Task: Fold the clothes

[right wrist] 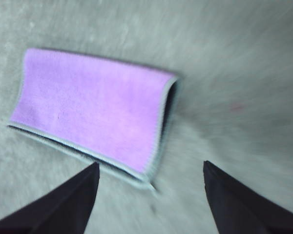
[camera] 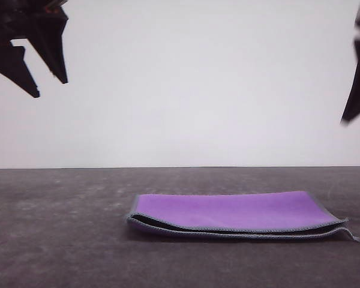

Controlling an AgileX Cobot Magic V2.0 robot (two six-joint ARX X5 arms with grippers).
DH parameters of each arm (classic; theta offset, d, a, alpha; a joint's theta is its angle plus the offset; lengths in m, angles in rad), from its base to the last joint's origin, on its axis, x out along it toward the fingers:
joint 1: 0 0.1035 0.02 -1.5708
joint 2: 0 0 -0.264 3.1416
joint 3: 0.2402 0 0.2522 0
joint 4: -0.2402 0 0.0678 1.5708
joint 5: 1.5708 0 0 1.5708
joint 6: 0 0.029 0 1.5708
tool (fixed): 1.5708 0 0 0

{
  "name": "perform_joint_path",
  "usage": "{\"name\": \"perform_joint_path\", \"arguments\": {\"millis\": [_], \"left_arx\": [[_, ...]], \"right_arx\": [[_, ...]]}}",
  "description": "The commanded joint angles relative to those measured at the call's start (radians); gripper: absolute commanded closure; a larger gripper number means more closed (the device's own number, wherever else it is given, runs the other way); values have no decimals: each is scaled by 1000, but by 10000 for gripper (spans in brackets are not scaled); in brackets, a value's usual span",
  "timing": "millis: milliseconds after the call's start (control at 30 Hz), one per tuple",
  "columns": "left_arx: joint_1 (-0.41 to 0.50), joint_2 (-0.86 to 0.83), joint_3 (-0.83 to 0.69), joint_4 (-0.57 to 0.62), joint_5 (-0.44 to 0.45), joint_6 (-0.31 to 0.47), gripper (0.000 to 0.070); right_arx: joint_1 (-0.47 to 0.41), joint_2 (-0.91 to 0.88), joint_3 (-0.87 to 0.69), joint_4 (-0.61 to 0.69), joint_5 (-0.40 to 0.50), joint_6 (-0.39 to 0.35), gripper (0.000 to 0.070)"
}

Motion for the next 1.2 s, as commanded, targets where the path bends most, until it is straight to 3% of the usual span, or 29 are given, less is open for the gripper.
{"name": "perform_joint_path", "arguments": {"millis": [0, 267, 533, 633, 767, 833, 967, 1167], "left_arx": [[8, 3, 9, 1, -5, 4, 346], [37, 3, 9, -3, -5, 3, 346], [37, 4, 9, -4, -4, -1, 346], [37, 4, 9, -5, -4, -12, 346], [37, 4, 9, -8, -4, -12, 346], [37, 4, 9, -10, -4, -12, 346], [37, 4, 9, -19, -4, -12, 346], [37, 4, 9, -19, -4, -13, 346]], "right_arx": [[7, 35, -35, 88, -28, 82, 271], [46, 236, -83, 238, -43, 129, 271], [87, 381, -83, 365, -155, 179, 275], [104, 401, -83, 369, -156, 182, 348], [116, 403, -83, 385, -155, 182, 593], [117, 403, -82, 390, -155, 181, 655], [117, 403, -81, 394, -169, 172, 696], [144, 403, -81, 484, -309, 202, 696]]}}
